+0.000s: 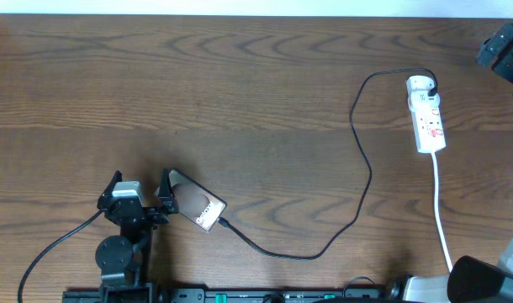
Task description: Plug charger to phone and switch on socket
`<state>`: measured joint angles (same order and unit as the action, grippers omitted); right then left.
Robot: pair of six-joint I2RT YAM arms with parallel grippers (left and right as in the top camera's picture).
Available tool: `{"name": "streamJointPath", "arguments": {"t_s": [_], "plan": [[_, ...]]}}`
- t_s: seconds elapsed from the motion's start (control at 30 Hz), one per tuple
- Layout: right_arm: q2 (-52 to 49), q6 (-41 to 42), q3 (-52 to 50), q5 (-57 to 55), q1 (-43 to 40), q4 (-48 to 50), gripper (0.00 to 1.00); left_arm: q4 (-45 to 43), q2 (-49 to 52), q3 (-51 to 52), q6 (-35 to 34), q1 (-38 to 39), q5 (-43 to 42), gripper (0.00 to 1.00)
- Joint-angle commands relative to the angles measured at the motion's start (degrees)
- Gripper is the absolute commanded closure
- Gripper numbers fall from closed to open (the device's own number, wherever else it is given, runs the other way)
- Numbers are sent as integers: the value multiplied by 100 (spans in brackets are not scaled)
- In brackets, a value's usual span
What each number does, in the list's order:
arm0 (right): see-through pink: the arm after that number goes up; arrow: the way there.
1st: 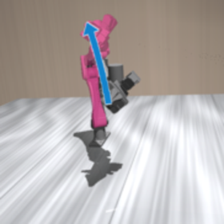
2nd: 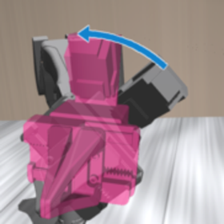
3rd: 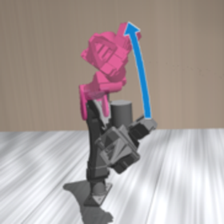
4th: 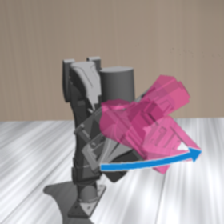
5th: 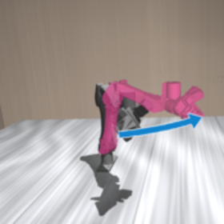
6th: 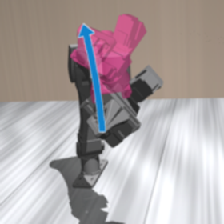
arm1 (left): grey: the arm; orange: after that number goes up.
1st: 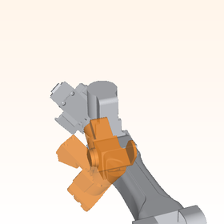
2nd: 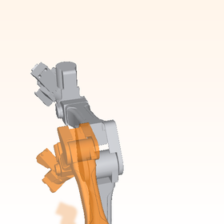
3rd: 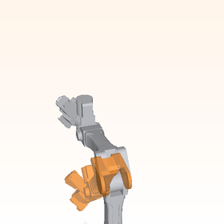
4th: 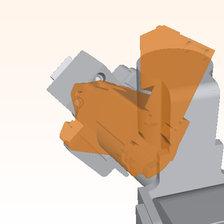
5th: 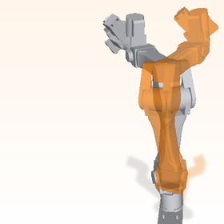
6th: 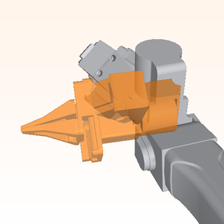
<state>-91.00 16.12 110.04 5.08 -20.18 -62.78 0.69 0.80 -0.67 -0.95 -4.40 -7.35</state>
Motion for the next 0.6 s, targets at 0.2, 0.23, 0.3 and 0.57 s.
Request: {"name": "streamJointPath", "arguments": {"t_s": [0.2,0.23,0.3,0.57], "plan": [[0,57,-22,-48,-9,-7,1,275,-57,42,116,-28,-118,8],[-4,57,-22,-48,-9,-4,1,273,-57,42,116,-28,-118,8],[-7,57,-24,-48,-7,-7,1,275,-57,42,116,-28,-118,8],[568,57,-234,-358,197,219,1,275,-57,42,116,-31,-118,8]]}}
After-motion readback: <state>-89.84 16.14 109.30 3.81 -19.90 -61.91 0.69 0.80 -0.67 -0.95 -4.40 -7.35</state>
